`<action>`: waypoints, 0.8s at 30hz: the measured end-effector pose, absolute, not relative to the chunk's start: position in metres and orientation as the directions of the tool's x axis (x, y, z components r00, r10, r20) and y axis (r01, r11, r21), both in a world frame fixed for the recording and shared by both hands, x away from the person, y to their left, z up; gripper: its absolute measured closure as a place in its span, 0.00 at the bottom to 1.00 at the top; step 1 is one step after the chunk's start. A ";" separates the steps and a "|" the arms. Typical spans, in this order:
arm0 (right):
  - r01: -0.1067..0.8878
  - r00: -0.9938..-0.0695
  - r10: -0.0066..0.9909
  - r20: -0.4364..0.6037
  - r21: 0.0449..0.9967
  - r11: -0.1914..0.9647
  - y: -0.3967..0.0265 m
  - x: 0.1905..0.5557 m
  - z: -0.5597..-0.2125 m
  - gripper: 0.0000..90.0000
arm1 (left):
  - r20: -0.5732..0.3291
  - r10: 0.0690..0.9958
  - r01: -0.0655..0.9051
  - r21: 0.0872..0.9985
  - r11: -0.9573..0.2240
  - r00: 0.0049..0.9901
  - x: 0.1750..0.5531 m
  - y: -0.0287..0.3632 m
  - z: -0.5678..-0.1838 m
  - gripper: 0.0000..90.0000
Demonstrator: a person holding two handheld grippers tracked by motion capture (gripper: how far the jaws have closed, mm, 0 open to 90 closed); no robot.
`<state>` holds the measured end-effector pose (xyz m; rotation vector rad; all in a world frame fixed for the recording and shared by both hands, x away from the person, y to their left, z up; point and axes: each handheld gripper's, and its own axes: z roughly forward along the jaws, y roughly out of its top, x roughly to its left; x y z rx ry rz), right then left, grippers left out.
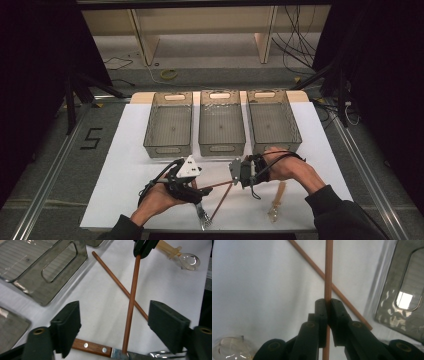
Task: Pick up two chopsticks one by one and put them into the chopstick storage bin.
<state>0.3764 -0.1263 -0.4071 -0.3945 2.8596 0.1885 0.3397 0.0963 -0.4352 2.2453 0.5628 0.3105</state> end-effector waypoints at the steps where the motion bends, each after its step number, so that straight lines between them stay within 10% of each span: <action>1: -0.289 -0.930 -0.255 -0.264 0.098 0.952 -0.124 0.375 -0.407 0.95 | 0.037 0.483 0.296 0.748 -0.594 0.875 0.340 0.095 -0.436 0.35; 24: -0.365 -0.896 -0.326 -0.303 0.080 0.928 -0.097 0.365 -0.401 0.94 | 0.056 0.372 0.247 0.655 -0.714 0.927 0.340 0.076 -0.438 0.81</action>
